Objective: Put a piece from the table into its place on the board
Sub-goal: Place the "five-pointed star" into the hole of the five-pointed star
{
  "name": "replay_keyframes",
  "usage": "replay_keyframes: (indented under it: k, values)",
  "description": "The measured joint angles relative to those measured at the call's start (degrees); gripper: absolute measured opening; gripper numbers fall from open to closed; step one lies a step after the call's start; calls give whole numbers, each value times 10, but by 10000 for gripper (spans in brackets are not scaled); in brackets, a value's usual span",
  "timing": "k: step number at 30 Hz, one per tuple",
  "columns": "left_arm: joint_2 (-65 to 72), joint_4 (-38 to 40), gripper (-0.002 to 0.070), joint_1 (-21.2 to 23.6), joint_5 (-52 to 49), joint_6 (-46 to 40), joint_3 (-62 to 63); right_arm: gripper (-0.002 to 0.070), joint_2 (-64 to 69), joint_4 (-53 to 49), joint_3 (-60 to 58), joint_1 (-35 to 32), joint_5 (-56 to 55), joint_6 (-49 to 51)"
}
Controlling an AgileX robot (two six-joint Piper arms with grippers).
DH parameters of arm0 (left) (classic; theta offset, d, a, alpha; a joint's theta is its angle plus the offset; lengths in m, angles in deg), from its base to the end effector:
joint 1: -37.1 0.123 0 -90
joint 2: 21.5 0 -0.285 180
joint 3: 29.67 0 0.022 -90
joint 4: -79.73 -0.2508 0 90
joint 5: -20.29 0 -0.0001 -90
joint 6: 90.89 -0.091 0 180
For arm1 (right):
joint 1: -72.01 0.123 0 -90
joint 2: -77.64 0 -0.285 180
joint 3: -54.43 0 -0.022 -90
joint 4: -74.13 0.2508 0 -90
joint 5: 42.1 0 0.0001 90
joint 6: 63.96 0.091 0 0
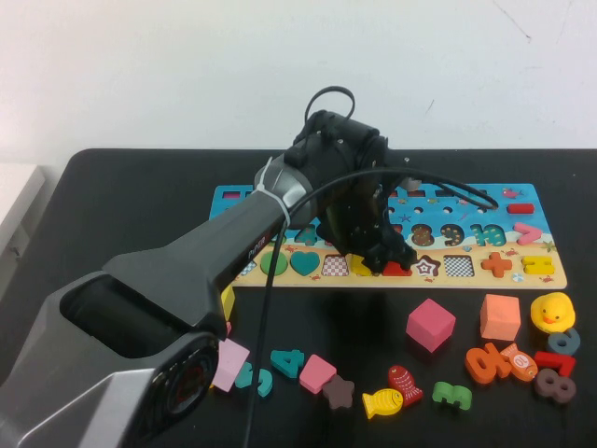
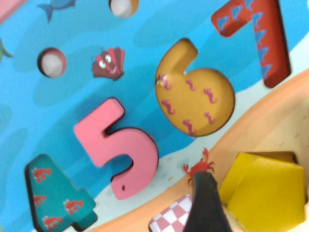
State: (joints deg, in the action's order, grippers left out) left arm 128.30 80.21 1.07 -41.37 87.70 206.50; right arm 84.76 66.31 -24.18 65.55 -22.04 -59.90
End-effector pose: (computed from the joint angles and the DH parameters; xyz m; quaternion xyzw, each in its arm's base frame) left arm 0.4330 -0.3158 0.1897 0.3124 0.9255 -0.0675 0.2031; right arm 0.0524 -0.0102 0.1744 0.0361 0.7957 -0.0699 0.6005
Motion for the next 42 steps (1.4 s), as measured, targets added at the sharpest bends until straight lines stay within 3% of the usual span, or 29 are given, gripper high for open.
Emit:
replay_keyframes:
  k: [7,9,11,15,18,28,42]
  values:
    - [0,0,414,0,-28,0,50,18,0,0,0,0,0,0]
    - [0,0,382,0,-35,1,51,19,0,0,0,0,0,0]
    - [2,-5,305,0,-43,4,51,19,0,0,0,0,0,0]
    - [9,-23,80,0,-48,8,51,19,0,0,0,0,0,0]
    - [14,-53,22,0,-48,21,51,19,0,0,0,0,0,0]
    - [25,-86,0,0,-49,37,51,19,0,0,0,0,0,0]
    - [31,-47,0,0,-43,28,53,19,0,0,0,0,0,0]
